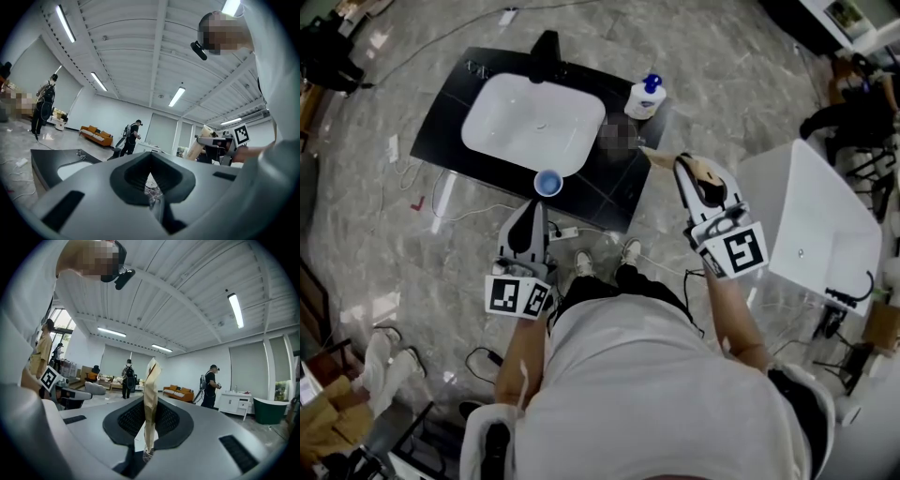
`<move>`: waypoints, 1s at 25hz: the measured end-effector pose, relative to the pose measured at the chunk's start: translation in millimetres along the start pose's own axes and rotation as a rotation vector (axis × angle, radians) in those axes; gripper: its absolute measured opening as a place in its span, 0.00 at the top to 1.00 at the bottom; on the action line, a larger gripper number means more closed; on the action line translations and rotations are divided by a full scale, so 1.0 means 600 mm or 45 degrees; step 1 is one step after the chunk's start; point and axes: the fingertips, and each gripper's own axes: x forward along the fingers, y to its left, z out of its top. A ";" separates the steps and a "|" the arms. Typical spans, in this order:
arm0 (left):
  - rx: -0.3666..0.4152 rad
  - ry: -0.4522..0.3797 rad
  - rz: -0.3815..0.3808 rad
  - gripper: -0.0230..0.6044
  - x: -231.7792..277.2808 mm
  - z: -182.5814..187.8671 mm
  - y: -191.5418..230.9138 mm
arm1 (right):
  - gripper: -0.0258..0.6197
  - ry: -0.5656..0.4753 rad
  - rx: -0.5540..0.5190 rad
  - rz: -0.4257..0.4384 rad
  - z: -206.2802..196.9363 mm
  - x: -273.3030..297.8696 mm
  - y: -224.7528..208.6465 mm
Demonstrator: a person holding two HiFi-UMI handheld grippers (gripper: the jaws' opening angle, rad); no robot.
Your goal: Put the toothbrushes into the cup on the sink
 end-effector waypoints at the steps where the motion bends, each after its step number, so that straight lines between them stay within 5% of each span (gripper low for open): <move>1: 0.002 0.003 0.015 0.96 -0.001 -0.001 0.004 | 0.88 -0.004 0.005 0.008 0.000 0.008 -0.003; 12: 0.056 -0.004 0.100 0.96 0.011 0.003 0.038 | 0.88 -0.020 -0.119 0.085 -0.063 0.109 -0.015; 25: 0.031 0.054 0.133 0.96 0.011 -0.028 0.056 | 0.88 0.158 -0.196 0.125 -0.217 0.188 -0.015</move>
